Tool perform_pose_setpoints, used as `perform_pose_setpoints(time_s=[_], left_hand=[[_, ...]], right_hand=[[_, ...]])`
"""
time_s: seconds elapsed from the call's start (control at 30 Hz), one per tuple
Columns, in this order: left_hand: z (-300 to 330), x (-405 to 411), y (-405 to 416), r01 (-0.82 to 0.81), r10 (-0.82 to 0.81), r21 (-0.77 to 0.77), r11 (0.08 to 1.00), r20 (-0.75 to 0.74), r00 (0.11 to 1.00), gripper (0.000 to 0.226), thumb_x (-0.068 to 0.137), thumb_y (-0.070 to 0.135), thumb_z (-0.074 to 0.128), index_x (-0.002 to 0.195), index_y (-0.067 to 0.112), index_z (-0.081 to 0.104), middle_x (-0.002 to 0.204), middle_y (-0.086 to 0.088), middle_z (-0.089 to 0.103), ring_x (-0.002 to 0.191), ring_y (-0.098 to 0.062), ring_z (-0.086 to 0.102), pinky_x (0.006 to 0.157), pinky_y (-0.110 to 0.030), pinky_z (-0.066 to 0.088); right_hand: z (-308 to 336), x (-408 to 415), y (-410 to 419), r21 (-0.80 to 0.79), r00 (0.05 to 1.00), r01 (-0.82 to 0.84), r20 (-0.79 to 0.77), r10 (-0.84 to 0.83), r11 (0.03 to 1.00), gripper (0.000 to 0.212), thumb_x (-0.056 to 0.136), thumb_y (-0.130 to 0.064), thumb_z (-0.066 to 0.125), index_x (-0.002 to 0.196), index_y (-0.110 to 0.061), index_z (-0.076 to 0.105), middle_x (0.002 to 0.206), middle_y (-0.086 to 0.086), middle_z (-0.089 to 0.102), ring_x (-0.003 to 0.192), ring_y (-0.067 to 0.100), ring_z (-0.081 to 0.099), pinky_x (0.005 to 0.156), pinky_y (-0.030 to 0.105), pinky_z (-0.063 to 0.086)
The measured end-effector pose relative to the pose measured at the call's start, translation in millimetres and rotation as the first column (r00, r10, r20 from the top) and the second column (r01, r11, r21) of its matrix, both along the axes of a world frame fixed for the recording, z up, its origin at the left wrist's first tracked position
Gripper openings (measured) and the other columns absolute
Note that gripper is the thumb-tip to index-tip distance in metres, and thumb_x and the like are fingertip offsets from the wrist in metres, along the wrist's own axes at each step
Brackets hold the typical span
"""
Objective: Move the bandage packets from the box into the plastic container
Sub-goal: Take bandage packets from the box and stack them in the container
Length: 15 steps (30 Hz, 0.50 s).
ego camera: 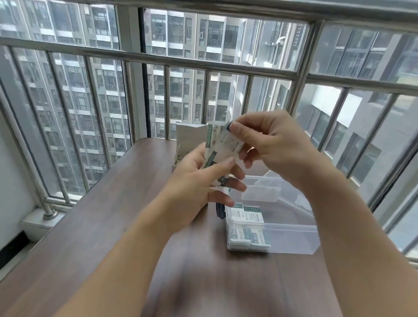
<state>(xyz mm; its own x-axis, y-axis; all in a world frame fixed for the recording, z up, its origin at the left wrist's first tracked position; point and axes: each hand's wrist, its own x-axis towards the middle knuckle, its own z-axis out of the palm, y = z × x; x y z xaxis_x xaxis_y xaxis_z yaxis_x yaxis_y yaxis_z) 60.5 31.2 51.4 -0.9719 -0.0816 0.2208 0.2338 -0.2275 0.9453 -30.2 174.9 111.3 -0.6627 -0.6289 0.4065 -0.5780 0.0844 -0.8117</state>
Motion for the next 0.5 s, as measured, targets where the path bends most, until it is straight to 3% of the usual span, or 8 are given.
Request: perform_pose_setpoints(time_s=[0.1, 0.17, 0.23, 0.33, 0.4, 0.5], left_hand=[[2.5, 1.3, -3.2, 0.203, -0.216, 0.137, 0.969, 0.081, 0.973, 0.021, 0.097, 0.008, 0.052, 0.117, 0.004, 0.056, 0.076, -0.007, 0.060, 0.061, -0.016, 0.061, 0.039, -0.020, 0.046], [3.9, 1.8, -2.9, 0.192, -0.209, 0.144, 0.971, 0.108, 0.972, 0.016, 0.098, 0.004, 0.049, 0.111, 0.004, 0.058, 0.070, -0.005, 0.054, 0.057, -0.015, 0.057, 0.035, -0.019, 0.042], [3.1, -0.1, -0.7, 0.085, -0.092, 0.063, 0.994, 0.118, 0.989, 0.014, 0.100, 0.000, 0.048, 0.099, 0.005, 0.061, 0.067, -0.006, 0.051, 0.054, -0.015, 0.055, 0.035, -0.022, 0.040], [-4.5, -5.0, 7.0, -0.194, 0.194, -0.250, 0.949, -0.025, 0.981, 0.021, 0.099, -0.003, 0.049, 0.082, 0.004, 0.058, 0.066, -0.013, 0.054, 0.047, -0.016, 0.054, 0.038, -0.026, 0.040], [-10.6, -8.6, 12.2, -0.342, 0.313, -0.316, 0.885, -0.140, 0.939, 0.019, 0.094, -0.009, 0.046, 0.084, -0.004, 0.060, 0.058, -0.013, 0.056, 0.041, -0.019, 0.051, 0.040, -0.025, 0.039], [-11.7, -11.2, 13.6, -0.409, 0.383, -0.202, 0.890, -0.156, 0.910, 0.017, 0.097, -0.007, 0.049, 0.099, -0.001, 0.065, 0.064, -0.006, 0.062, 0.045, -0.018, 0.055, 0.042, -0.026, 0.044]], right_hand=[[-0.8, -2.4, 2.1, 0.058, 1.000, 0.000, -0.024, 0.001, 0.998, 0.016, 0.098, -0.008, 0.062, 0.106, 0.000, 0.074, 0.080, 0.011, 0.072, 0.056, 0.009, 0.060, 0.052, 0.022, 0.052], [-1.4, -1.3, 0.2, 0.097, 0.999, 0.009, -0.053, -0.003, 0.995, 0.019, 0.099, -0.009, 0.062, 0.114, -0.008, 0.072, 0.090, 0.005, 0.073, 0.067, 0.010, 0.063, 0.059, 0.021, 0.052], [-2.4, 6.3, -6.4, 0.153, 0.998, 0.004, -0.068, 0.007, 0.988, 0.026, 0.101, -0.017, 0.060, 0.125, -0.015, 0.067, 0.107, 0.000, 0.070, 0.087, 0.010, 0.068, 0.072, 0.022, 0.057], [-8.6, 24.5, -25.1, 0.186, 0.984, 0.060, -0.176, -0.027, 0.981, 0.036, 0.098, -0.036, 0.063, 0.130, -0.021, 0.061, 0.121, -0.004, 0.064, 0.109, 0.009, 0.063, 0.088, 0.017, 0.050], [-15.9, 31.4, -38.1, 0.139, 0.944, 0.174, -0.305, -0.125, 0.975, 0.026, 0.097, -0.036, 0.065, 0.118, -0.021, 0.066, 0.117, -0.005, 0.063, 0.107, 0.009, 0.060, 0.090, 0.018, 0.045], [-22.5, 31.4, -45.2, 0.066, 0.890, 0.255, -0.405, -0.207, 0.965, 0.011, 0.098, -0.025, 0.062, 0.092, -0.018, 0.069, 0.091, -0.005, 0.064, 0.086, 0.011, 0.059, 0.077, 0.024, 0.044]])
